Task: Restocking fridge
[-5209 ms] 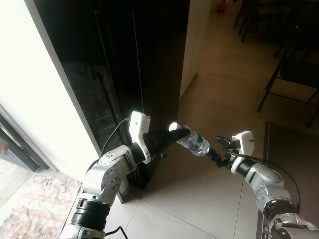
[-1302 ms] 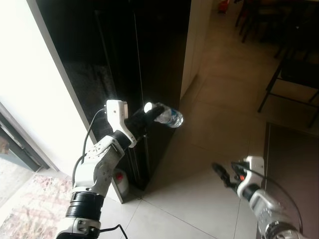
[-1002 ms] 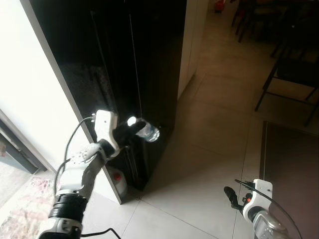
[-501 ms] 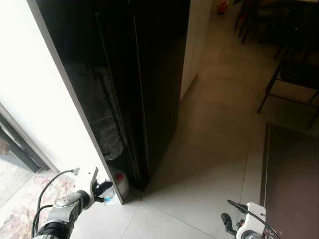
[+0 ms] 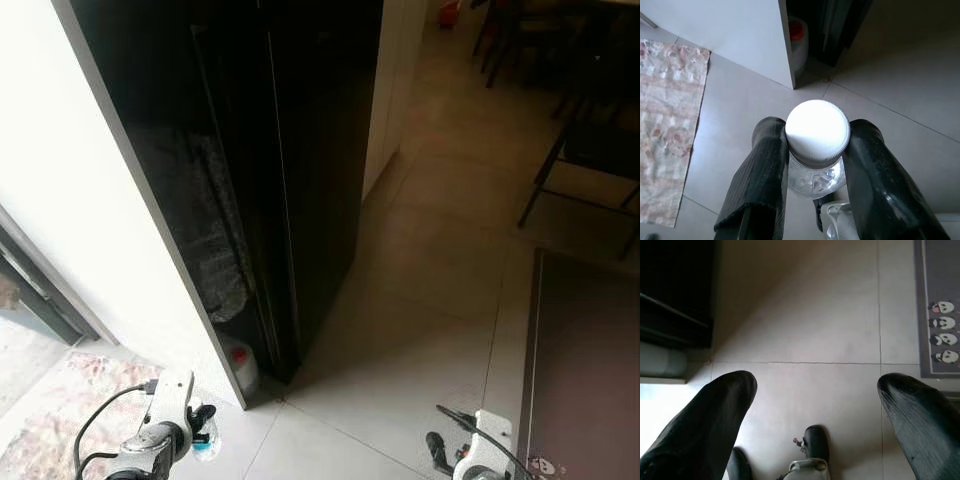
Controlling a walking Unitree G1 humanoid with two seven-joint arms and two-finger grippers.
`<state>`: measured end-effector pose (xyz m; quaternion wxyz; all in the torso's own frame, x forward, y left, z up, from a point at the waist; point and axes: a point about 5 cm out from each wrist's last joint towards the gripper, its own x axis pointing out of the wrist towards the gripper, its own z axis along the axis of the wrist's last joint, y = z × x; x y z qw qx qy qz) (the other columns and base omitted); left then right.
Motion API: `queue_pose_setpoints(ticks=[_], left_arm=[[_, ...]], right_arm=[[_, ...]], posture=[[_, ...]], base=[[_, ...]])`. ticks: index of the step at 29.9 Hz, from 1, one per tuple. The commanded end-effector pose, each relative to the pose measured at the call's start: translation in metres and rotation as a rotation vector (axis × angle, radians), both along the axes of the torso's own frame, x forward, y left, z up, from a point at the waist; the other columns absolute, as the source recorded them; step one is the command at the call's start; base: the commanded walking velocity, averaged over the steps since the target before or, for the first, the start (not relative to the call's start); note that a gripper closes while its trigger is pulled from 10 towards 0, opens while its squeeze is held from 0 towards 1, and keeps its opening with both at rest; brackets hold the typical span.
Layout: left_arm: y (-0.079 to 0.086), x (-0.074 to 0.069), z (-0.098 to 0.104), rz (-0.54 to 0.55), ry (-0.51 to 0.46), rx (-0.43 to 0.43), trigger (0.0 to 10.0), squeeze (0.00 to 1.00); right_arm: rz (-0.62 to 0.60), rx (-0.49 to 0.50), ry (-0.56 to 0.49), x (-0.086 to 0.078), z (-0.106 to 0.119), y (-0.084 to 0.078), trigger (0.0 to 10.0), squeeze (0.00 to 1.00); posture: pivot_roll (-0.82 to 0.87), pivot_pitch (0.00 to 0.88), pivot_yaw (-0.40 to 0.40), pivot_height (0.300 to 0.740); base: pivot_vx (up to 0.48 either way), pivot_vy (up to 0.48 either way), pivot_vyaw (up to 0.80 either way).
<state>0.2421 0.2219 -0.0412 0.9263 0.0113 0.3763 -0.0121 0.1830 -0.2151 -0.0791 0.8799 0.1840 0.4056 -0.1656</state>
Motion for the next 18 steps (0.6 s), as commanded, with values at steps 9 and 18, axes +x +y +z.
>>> queue_pose_setpoints(ticks=[9,18], left_arm=[[0.005,-0.033,-0.021,0.008,0.102,0.03,10.0,0.0],[0.005,-0.037,-0.023,0.003,0.112,0.019,10.0,0.0]], right_arm=[[-0.073,-0.038,0.027,-0.008,0.0,-0.018,10.0,0.0],[-0.059,-0.017,0.019,-0.004,0.0,-0.013,10.0,0.0]], posture=[[0.01,0.0,0.001,0.74],[0.02,0.0,-0.004,0.74]], base=[[0.0,0.0,0.0],[0.0,0.247,-0.59]])
